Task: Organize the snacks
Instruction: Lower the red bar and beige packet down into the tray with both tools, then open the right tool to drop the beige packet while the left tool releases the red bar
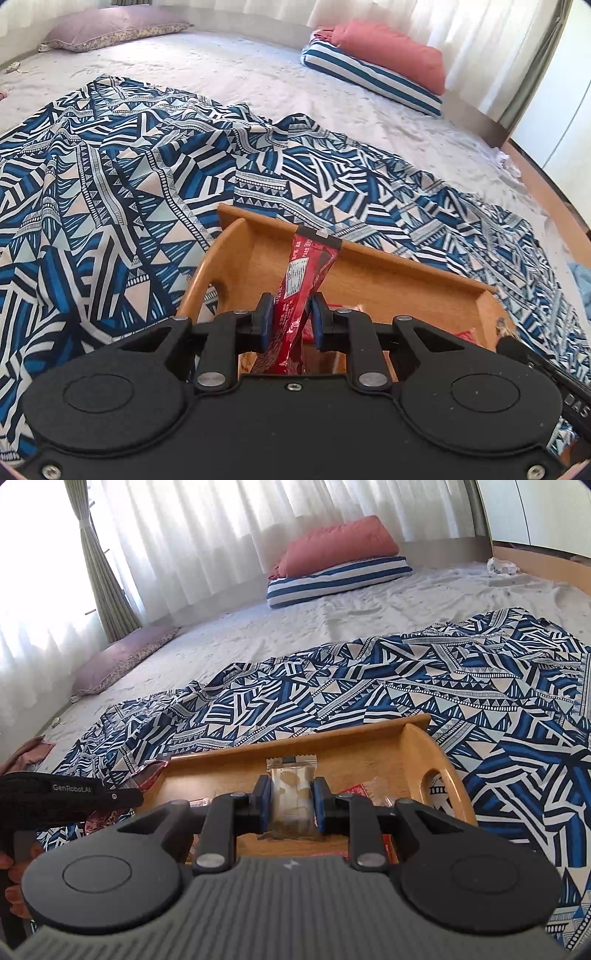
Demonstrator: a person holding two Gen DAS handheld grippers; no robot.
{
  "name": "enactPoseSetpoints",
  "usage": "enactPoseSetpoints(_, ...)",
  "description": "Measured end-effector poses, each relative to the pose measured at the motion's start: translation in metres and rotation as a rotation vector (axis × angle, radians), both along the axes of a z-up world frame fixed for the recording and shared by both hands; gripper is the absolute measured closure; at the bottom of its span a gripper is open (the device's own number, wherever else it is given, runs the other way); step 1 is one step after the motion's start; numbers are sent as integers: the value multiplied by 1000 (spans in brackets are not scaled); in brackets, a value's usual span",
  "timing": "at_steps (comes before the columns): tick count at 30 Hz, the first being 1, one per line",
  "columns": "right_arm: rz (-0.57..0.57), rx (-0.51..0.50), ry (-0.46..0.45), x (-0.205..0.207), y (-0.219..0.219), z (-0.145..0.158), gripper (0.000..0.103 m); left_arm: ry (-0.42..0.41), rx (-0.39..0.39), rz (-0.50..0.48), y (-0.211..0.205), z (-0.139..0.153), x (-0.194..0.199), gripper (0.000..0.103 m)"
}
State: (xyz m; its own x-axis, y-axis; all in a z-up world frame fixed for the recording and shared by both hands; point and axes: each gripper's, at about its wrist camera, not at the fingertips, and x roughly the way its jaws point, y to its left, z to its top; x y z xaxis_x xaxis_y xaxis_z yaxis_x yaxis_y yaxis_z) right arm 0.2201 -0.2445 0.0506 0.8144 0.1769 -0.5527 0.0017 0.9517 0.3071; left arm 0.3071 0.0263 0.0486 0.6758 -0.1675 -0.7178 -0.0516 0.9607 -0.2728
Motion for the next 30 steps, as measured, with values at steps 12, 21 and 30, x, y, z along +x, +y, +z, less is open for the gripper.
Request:
enactPoseSetpoints(12,0,-9,30,11,2,-12,75,22,71,44,-7,-28,16,83)
enactPoseSetpoints(21,25,-44,54,24,15,-21,75,31,54,68,-5,-33,18,83)
enactPoseSetpoints(30,69,-130,60,31,35,-29,75,23,73,55,-9,-34,18,83)
